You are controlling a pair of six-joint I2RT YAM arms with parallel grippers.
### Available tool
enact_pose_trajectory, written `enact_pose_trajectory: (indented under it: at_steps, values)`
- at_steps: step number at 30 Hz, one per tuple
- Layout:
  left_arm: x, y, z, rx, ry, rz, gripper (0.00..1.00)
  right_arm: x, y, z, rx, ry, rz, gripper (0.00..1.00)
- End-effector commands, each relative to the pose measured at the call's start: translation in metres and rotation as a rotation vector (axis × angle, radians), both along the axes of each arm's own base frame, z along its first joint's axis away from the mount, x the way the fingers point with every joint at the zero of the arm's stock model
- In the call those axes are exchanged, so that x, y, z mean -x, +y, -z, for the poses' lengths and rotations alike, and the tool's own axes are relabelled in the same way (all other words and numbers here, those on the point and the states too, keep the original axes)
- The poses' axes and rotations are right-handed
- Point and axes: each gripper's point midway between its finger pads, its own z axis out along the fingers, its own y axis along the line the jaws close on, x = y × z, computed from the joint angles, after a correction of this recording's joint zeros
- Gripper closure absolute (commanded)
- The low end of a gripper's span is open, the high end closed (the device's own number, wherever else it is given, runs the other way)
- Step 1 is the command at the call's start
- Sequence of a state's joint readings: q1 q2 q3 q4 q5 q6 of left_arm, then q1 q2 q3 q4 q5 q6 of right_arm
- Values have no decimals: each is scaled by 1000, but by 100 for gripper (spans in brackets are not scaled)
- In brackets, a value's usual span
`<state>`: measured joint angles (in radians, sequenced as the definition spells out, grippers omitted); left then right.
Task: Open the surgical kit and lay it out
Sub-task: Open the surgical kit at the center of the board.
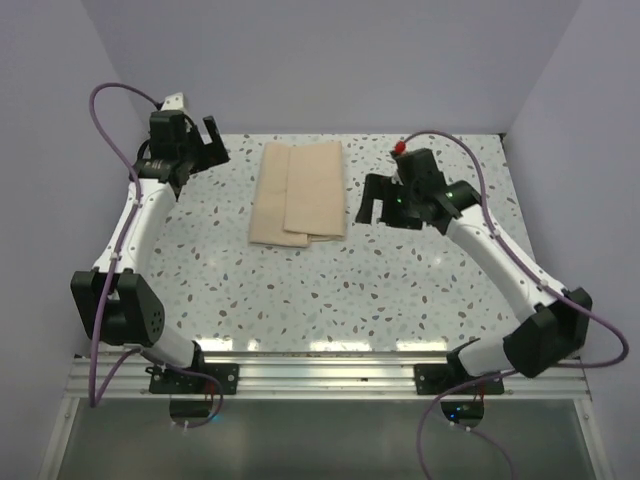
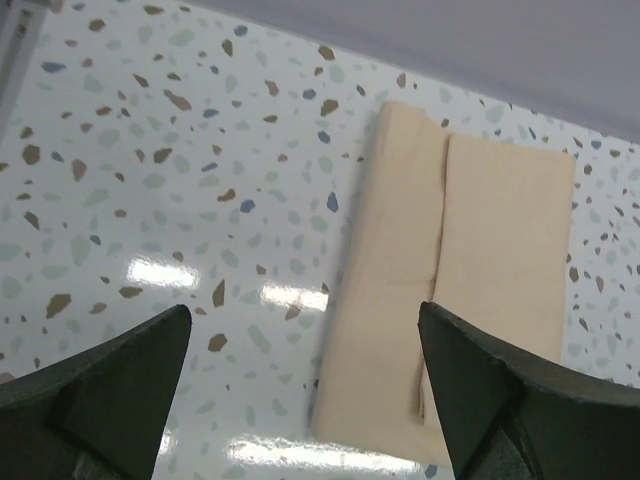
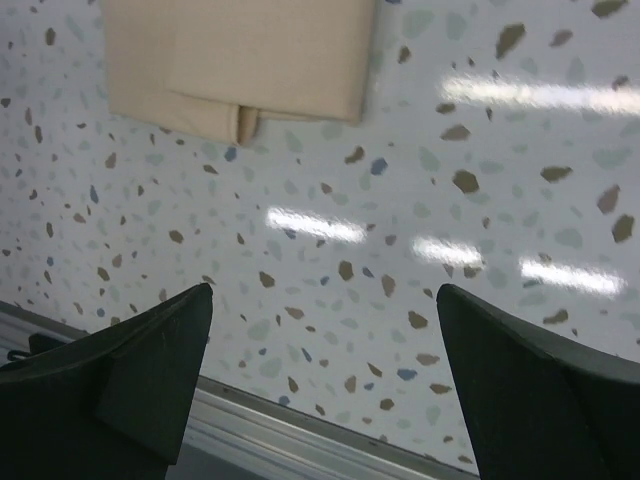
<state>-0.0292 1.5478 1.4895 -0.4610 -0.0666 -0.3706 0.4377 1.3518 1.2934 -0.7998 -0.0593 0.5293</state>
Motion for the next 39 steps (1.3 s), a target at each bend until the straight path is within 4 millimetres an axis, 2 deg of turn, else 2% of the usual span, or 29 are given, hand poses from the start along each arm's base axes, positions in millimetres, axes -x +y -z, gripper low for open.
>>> enact_pose_trajectory:
  at_steps: [1,2,3,4,5,6,7,8,9,10,11,12,13,14,18,20,23,27,31,39]
  values:
    - [23,-40,23,116,81,121,0,-29,60,-24,18,-85,-110,2]
    - [27,-46,27,107,90,113,0,-36,75,-44,8,-110,-137,2]
    - [33,-47,37,121,119,77,0,-47,91,-17,48,-43,-158,2]
    - [37,-50,35,129,111,83,0,-46,108,-15,58,-37,-199,3]
    - [40,-52,39,127,114,85,0,-55,123,-29,52,-55,-217,3]
    - [45,-51,47,125,127,81,0,-65,136,-4,99,-13,-230,3]
    - [49,-51,44,123,112,85,0,-65,153,3,118,-7,-270,4]
    - [51,-50,45,117,106,89,0,-74,166,-20,105,-55,-279,4]
    - [57,-49,48,111,105,93,0,-82,181,14,151,-5,-298,4]
    - [58,-48,48,105,102,92,0,-80,196,19,163,-6,-328,4]
    - [59,-43,49,81,98,74,0,-85,208,2,144,-46,-336,5]
    - [64,-39,53,70,113,62,0,-86,218,13,153,-35,-348,5]
    - [66,-37,51,62,111,54,0,-84,231,41,184,-2,-366,6]
    - [68,-36,50,48,110,62,0,-86,237,41,182,-13,-364,7]
    - [77,-31,49,28,107,57,0,-85,245,87,217,28,-326,13]
    - [81,-30,54,32,113,53,0,-83,244,110,267,54,-319,20]
    - [85,-33,59,61,106,61,0,-87,235,134,371,61,-314,26]
    - [95,-37,74,76,124,77,0,-92,227,152,434,58,-301,33]
    - [99,-32,78,58,138,60,0,-104,221,150,454,33,-268,37]
    - [102,-31,74,62,118,59,0,-123,210,116,464,-58,-181,40]
